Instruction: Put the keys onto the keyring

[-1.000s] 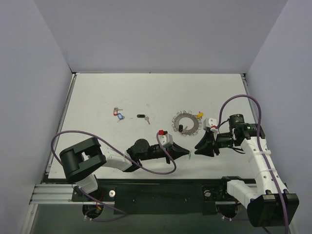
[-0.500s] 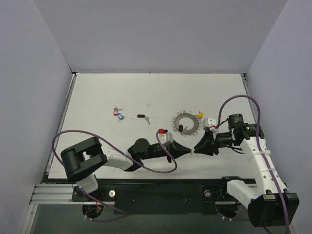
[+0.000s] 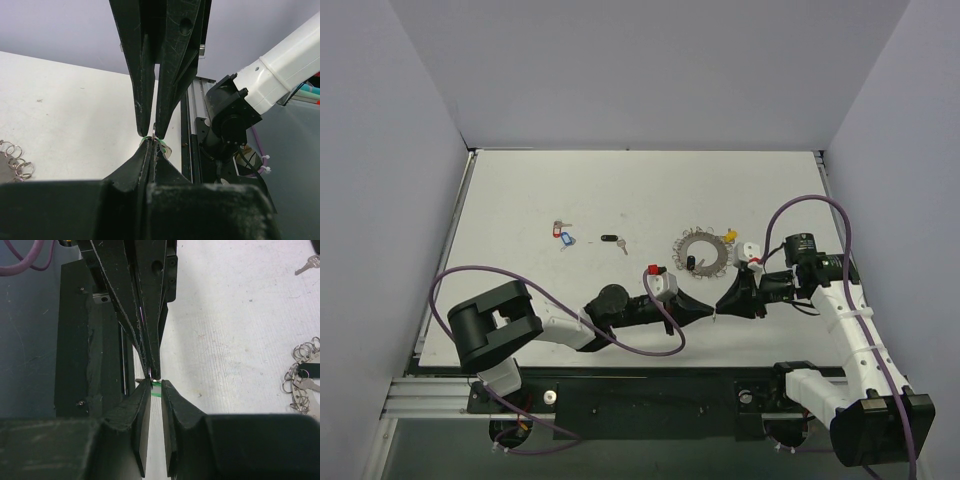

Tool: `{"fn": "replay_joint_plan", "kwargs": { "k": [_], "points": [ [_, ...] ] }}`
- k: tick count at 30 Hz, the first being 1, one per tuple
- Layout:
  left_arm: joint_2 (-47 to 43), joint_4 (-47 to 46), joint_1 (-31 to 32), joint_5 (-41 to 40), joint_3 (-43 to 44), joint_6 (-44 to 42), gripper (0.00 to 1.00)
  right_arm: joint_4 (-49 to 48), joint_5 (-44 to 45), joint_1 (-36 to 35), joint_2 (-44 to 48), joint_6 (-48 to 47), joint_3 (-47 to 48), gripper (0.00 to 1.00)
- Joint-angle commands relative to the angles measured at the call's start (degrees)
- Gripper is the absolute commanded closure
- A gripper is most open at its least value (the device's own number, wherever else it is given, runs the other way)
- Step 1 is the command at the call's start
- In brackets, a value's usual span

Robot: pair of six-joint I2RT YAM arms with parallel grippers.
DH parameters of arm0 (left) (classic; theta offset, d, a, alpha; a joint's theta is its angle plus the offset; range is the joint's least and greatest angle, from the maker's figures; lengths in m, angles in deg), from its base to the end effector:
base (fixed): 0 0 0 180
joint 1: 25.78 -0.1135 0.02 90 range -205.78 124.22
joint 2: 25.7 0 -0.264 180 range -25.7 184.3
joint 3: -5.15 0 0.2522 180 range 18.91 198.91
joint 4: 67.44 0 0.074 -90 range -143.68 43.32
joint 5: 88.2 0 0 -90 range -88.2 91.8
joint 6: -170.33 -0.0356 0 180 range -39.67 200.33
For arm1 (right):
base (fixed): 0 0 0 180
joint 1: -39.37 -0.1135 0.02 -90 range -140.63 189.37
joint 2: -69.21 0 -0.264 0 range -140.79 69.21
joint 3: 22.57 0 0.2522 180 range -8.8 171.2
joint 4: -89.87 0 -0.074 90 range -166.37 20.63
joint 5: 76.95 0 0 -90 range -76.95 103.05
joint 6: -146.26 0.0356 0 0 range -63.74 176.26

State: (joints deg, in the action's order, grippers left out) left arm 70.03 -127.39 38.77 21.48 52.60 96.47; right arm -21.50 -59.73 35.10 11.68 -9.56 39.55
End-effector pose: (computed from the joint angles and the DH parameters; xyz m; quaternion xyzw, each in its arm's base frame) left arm 0.1265 -0.2936 0.2097 0.3760 0.5132 -0.5768 0.5124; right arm 0.1637 0.0463 0.2804 -0.5595 0.5657 0.4042 0.4512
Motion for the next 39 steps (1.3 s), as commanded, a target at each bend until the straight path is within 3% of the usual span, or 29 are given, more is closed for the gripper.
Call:
{"fn": "replay_joint_plan", "kwargs": {
  "k": [1, 6, 14, 19, 21, 28, 30, 31, 33, 39],
  "points": [
    [0.17, -12.68, 0.31, -0.43, 1.99, 0.73, 1.0, 0.32, -2.81, -0.91, -0.29, 0.25, -0.55, 0.9],
    [0.08, -12.77, 0.31, -0.52, 1.81, 0.73, 1.0, 0.24, -2.02, -1.53, -0.47, 0.26, -0.37, 1.0],
    [-0.18, -11.29, 0.13, -1.23, 1.38, 1.87, 1.0, 0.32, 0.35, -1.53, -0.21, 4.82, 1.56, 1.0],
    [-3.86, -8.64, -0.31, -2.37, -1.25, 0.74, 0.61, 0.41, 2.98, -1.35, -0.29, 5.97, 2.18, 1.0],
    [-6.58, -6.19, -0.48, -2.8, -3.18, -0.58, 0.53, 0.41, 4.38, -1.26, -0.38, 6.67, 2.44, 1.0],
    [-15.3, 15.23, -3.29, 1.31, -2.5, -5.77, 0.41, 3.74, 10.8, -1.44, -0.91, 4.13, 4.29, 1.0],
    [-15.92, 26.22, -4.08, 3.16, 1.98, -7.78, 0.31, 6.64, 14.92, -1.88, -1.96, 1.24, 5.51, 1.0],
    [-15.4, 33.47, -4.17, 3.69, 5.65, -9.88, 0.29, 8.74, 15.98, -1.97, -3.18, 0.35, 6.65, 1.0],
    [-13.91, 39.49, -4.09, 5.19, 9.7, -12.61, 0.29, 11.03, 18.19, -2.06, -4.94, -1.06, 7.88, 1.0],
    [-10.56, 34.79, -2.42, 5.54, 11.83, -18.51, 0.32, 13.68, 20.04, -2.23, -8.2, -2.73, 9.38, 1.0]
  ]
}}
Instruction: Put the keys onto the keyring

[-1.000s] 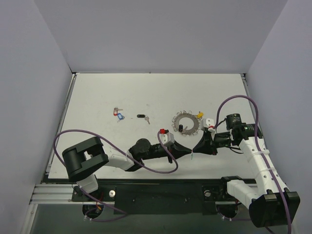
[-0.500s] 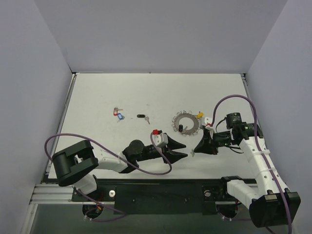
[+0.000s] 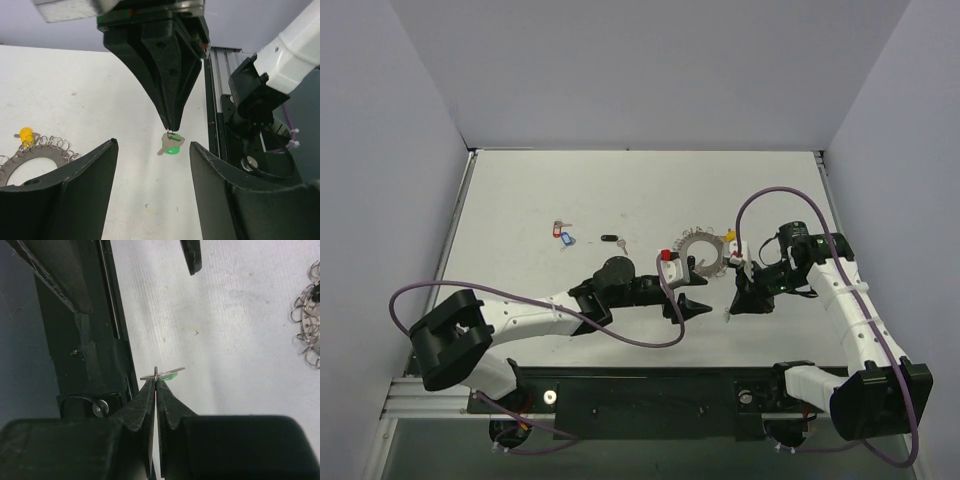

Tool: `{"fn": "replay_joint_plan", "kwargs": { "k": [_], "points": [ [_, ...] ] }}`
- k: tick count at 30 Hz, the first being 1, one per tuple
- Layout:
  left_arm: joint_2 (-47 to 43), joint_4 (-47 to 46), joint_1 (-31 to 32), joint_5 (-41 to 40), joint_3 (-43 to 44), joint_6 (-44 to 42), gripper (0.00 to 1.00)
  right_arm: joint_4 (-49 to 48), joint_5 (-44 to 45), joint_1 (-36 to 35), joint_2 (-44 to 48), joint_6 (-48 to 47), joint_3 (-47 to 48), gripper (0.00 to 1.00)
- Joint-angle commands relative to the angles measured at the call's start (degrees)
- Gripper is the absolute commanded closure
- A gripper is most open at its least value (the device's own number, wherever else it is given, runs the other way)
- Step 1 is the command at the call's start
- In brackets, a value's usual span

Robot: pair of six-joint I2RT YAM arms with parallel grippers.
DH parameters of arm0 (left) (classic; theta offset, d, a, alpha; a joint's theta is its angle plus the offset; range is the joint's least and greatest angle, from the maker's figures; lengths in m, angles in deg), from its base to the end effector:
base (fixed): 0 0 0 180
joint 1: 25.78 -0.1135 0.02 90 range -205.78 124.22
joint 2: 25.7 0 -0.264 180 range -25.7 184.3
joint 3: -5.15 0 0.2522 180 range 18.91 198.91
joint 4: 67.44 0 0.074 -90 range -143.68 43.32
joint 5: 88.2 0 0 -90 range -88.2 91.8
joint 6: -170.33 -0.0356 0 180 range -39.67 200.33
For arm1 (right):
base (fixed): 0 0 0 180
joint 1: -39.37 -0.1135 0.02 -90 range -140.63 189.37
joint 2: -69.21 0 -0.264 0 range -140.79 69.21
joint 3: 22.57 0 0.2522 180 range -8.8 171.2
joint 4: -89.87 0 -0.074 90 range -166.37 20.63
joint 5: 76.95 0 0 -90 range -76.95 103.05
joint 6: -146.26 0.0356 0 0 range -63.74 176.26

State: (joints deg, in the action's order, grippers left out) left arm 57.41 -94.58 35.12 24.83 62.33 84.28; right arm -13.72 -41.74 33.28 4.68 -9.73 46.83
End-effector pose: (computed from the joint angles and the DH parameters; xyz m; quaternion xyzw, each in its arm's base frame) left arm 0.1444 -0.2880 0.2676 0.4522 0.5346 -0.4933 0.5161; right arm 0.1835 0.0488 0.2836 -0.5753 0.6652 0.3224 0.3501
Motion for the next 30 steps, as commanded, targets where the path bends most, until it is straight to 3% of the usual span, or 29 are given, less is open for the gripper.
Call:
{"fn": "replay_joint_plan", "kwargs": {
  "k": [1, 11, 23, 30],
  "points": [
    [3.01, 1.62, 1.32, 2.11, 3.07, -6.32, 0.34, 5.81, 1.88, -0.42, -1.3, -2.47, 2.11, 1.0],
    [10.57, -7.17, 3.25, 3.6, 5.18, -2.56, 0.5, 6.69, 0.91, -0.42, -1.21, -3.61, 2.02, 1.0],
    [13.04, -8.23, 3.7, 5.27, 6.94, -1.4, 0.66, 7.13, 0.47, -0.59, -1.3, -4.31, 2.11, 1.0],
    [13.92, -8.31, 4.13, 5.45, 7.29, -1.05, 0.7, 7.4, 0.12, -0.59, -1.21, -4.32, 2.2, 1.0]
  ]
}}
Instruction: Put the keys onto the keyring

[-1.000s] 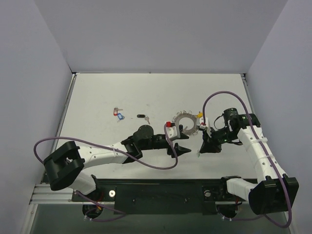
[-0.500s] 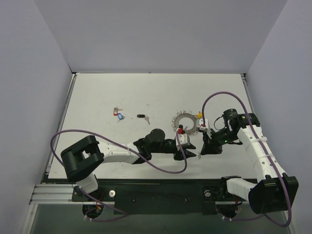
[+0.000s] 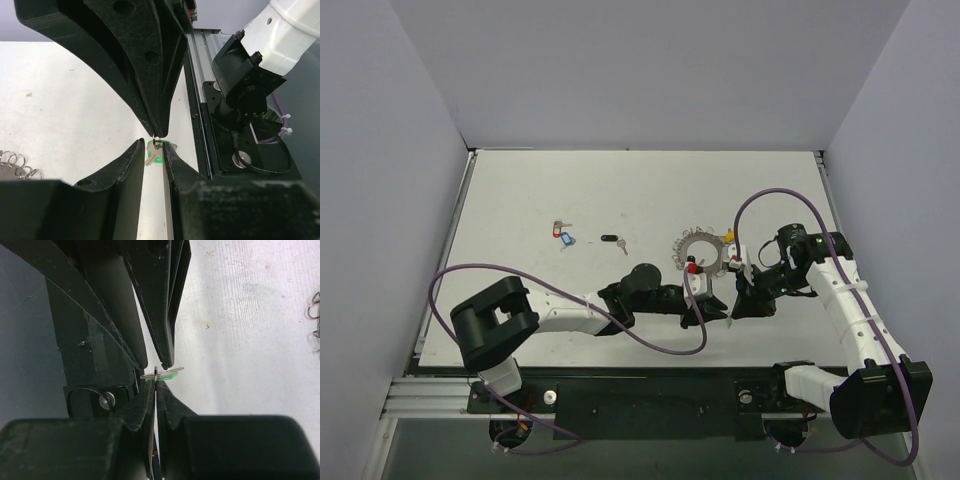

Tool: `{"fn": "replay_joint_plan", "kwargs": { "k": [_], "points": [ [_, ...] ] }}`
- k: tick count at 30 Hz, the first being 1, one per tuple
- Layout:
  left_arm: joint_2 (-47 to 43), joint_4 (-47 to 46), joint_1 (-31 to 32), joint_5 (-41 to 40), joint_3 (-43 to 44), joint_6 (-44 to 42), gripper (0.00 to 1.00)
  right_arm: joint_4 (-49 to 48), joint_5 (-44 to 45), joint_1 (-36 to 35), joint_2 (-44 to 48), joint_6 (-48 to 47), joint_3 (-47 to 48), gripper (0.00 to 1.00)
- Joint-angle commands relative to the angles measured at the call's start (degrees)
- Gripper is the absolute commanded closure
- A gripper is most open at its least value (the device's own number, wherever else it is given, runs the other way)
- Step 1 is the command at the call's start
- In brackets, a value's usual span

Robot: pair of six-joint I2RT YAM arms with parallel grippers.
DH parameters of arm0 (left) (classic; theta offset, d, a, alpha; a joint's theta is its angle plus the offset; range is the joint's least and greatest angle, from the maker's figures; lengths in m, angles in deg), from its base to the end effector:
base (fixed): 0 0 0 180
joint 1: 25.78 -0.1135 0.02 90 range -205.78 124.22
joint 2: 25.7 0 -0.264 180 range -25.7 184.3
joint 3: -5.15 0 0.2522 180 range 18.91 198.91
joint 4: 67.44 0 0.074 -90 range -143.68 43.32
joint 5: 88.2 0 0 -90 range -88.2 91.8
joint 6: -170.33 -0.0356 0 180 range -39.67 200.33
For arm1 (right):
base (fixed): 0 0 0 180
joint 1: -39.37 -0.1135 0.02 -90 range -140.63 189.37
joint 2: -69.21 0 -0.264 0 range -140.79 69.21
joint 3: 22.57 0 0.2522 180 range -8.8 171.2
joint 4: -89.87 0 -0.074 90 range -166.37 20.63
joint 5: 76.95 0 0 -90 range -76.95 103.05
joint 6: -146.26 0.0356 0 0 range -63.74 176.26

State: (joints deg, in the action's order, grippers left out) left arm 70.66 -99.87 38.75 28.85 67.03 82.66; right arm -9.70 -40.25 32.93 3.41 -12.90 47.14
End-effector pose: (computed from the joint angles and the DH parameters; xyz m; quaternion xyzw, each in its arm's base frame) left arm 0.1414 -0.3345 0.2293 0.5005 0.5152 -0.5124 0.4707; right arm 0.1812 0.0492 0.2788 -0.5856 0.6691 0.3258 0.3214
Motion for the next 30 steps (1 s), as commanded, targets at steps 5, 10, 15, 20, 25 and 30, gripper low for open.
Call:
{"fn": "replay_joint_plan", "kwargs": {
  "k": [5, 10, 15, 20, 25, 30],
  "points": [
    [0.94, -2.85, 0.59, 1.52, 2.95, 0.57, 0.7, 3.55, -1.63, -0.16, 0.06, -1.32, 1.89, 1.0],
    [1.55, -2.32, 0.86, 1.95, 3.65, 0.57, 0.71, 3.72, -1.72, -0.24, 0.15, -1.5, 1.98, 1.0],
    [2.17, -1.62, 1.03, 2.48, 4.35, 0.57, 0.74, 3.81, -1.9, -0.24, 0.06, -1.67, 1.98, 1.0],
    [2.17, -0.66, 1.03, 2.83, 4.7, 0.4, 0.8, 3.99, -1.99, -0.24, 0.15, -1.76, 2.07, 1.0],
    [2.43, 2.6, 1.03, 3.63, 5.85, -0.31, 1.0, 4.08, -2.07, -0.16, 0.15, -1.85, 2.15, 1.0],
    [0.15, -0.99, 0.51, -0.14, 2.69, 2.93, 1.0, 4.08, -4.79, 2.82, 1.11, -1.24, 1.98, 0.74]
  ]
}}
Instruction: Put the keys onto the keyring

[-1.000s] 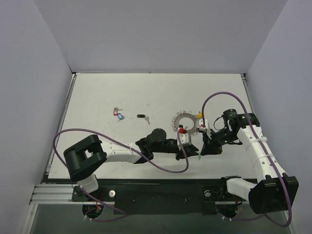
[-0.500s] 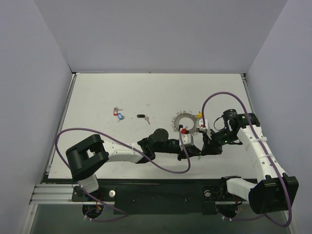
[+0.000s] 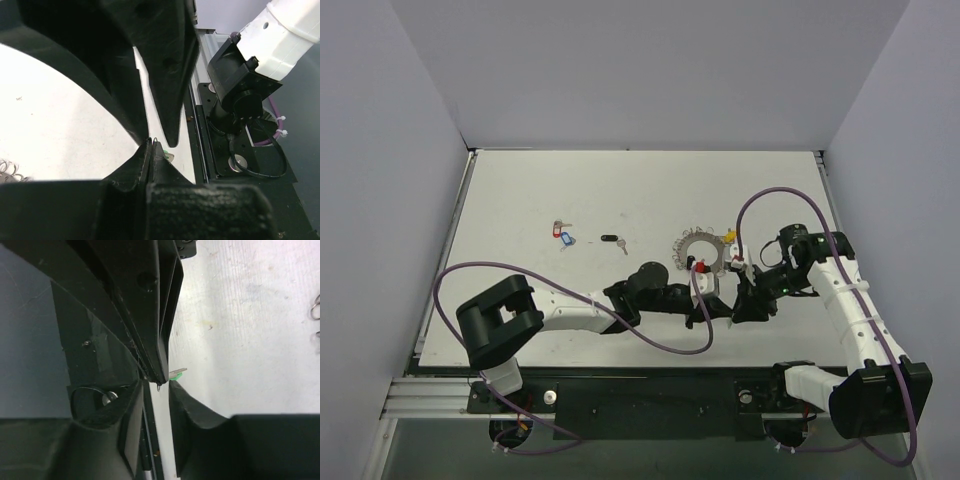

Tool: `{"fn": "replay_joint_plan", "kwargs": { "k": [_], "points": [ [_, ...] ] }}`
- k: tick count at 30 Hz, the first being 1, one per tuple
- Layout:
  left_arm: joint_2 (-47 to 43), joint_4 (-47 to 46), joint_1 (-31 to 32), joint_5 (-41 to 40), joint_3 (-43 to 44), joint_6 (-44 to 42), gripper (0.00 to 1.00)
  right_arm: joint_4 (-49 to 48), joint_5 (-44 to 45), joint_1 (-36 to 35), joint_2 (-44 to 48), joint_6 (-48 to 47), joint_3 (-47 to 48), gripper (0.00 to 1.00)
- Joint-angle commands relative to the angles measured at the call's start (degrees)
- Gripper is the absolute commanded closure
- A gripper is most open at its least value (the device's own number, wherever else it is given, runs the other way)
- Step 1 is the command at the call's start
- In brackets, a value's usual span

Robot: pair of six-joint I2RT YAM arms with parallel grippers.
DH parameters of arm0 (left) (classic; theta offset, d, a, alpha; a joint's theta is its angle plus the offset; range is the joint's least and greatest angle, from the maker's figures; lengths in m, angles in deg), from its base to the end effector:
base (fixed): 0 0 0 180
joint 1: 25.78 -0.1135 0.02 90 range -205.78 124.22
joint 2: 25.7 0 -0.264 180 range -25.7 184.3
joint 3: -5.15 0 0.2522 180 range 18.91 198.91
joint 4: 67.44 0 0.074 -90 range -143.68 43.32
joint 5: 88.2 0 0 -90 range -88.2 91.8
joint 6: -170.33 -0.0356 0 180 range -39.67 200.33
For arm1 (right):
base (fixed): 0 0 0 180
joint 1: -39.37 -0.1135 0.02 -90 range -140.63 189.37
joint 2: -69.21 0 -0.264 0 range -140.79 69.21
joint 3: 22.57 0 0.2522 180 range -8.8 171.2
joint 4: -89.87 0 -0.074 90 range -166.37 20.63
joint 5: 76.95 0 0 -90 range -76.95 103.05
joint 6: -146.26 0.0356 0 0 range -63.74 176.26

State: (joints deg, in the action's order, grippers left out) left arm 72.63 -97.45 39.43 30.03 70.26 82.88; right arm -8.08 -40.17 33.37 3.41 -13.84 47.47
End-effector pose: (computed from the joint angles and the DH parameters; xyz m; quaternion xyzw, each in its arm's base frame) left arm 0.1417 -0.3470 0.2306 0.5095 0.5148 -0.5185 0.4544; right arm 0.1794 0.0475 0.2798 -0.5854 0.6708 0.3271 0.3168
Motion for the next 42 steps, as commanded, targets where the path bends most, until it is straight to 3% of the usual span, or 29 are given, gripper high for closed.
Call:
{"fn": "replay_joint_plan", "kwargs": {
  "k": [1, 4, 5, 10, 14, 17, 21, 28, 42],
  "points": [
    [-2.95, -6.82, -0.52, -2.12, -2.47, 4.55, 1.0, 2.46, -5.32, 2.92, 1.55, -0.12, 1.74, 0.63],
    [-4.81, -16.23, -1.31, -4.05, -7.91, 9.66, 1.0, 2.55, -7.87, 5.38, 2.87, -0.2, 1.39, 0.52],
    [-5.24, -23.74, -1.49, -4.75, -9.07, 12.8, 1.0, 2.46, -8.48, 5.73, 3.39, -0.38, 1.3, 0.5],
    [-2.44, -49.9, -1.49, -11.26, -14.61, 20.91, 1.0, 2.46, -13.83, 7.39, 5.24, -1.09, 1.91, 0.48],
    [-3.13, -50.54, -1.4, -13.02, -12.86, 21.36, 1.0, 6.3, -17.8, 7.23, 5.07, -3.01, 4.19, 0.48],
    [-4.01, -50.63, -1.49, -13.55, -12.33, 20.05, 1.0, 13.08, -17.9, 7.32, 4.1, -13.17, 7.0, 0.51],
    [-4.98, -50.54, -1.49, -13.03, -11.98, 19.08, 1.0, 21.61, -18.24, 6.88, 1.64, -24.19, 9.2, 0.64],
    [-6.12, -50.45, -1.4, -12.41, -12.33, 18.02, 1.0, 21.71, -15.61, 1.34, -0.2, -27.18, 9.65, 0.79],
    [-8.06, -49.48, -1.31, -12.76, -13.3, 16.61, 1.0, 21.71, -17.62, 0.99, -1.09, -27.8, 8.94, 0.84]
  ]
}}
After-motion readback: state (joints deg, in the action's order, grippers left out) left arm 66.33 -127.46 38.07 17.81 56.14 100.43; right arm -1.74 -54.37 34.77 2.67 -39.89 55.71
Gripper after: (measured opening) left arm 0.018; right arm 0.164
